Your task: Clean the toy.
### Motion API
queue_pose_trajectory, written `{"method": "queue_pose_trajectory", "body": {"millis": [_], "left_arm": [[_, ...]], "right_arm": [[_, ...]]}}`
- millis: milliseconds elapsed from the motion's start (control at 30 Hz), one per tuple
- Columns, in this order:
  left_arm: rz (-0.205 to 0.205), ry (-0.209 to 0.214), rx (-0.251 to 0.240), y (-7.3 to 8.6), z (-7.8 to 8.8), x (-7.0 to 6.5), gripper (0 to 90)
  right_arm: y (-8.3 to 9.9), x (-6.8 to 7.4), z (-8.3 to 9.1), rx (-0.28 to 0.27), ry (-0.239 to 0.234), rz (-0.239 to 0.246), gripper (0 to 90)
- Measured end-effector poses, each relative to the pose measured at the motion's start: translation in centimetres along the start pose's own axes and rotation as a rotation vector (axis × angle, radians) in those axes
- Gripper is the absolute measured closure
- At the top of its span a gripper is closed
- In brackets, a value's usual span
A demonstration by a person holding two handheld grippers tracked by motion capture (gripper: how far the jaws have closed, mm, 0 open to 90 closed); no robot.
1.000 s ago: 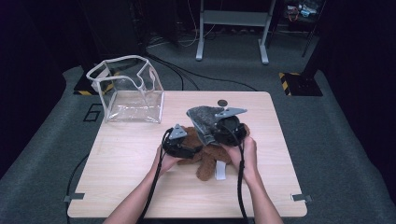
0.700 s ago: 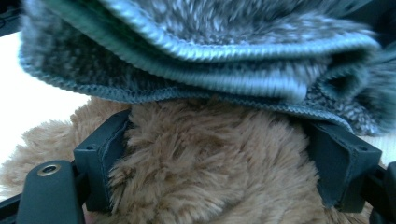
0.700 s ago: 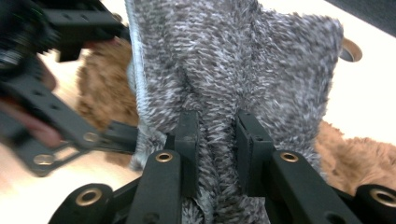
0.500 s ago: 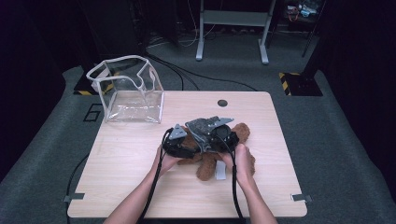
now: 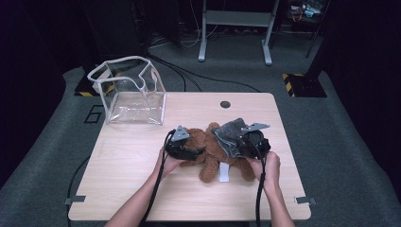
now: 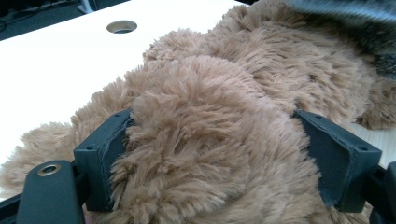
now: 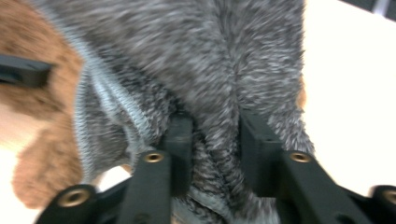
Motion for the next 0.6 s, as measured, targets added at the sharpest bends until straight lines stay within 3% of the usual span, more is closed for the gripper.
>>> {"method": "queue_pose_trajectory", "body": {"millis": [67,100,167,267,400,467,533,600], "left_arm": [[-0.002,-0.002,-0.003,0.0,0.0,0.1,17.4],[0.002,-0.003,-0.003,0.0,0.0,0.1,17.4],[0.003,0.004,0.003,0.0,0.1,0.1,17.4],[0.002,-0.003,-0.002,0.0,0.0,0.1,17.4],[0.005,0.000,0.002,0.0,0.1,0.1,17.4],[0.009,0.000,0.002,0.0,0.1,0.1,17.4],[0.009,-0.001,0.002,0.1,0.1,0.1,17.4],[0.010,-0.002,0.002,0.1,0.1,0.1,17.3]], "right_arm": [[0.5,-0.6,0.0,0.018,0.012,-0.017,44.5],[0.6,-0.8,0.1,0.001,0.004,-0.041,33.6],[0.5,-0.9,0.2,-0.045,-0.042,-0.054,25.0],[-0.1,-0.4,0.0,-0.074,-0.050,-0.050,17.0],[-1.7,1.3,-0.2,-0.114,-0.019,0.016,18.5],[-2.4,2.4,-0.6,-0.115,0.002,0.073,25.2],[-2.6,3.3,-1.3,-0.077,0.018,0.131,30.5],[-3.0,3.8,-1.7,-0.069,0.038,0.159,42.3]]}}
Point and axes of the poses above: each handheld gripper's, and its own axes: z roughly backward along the jaws, y roughly out of its underside, x roughly to its left, the point moved 8 cm from there along -z, roughly forward along the jaws, and after that the axes turned 5 degrees about z, right-handed, at the moved point
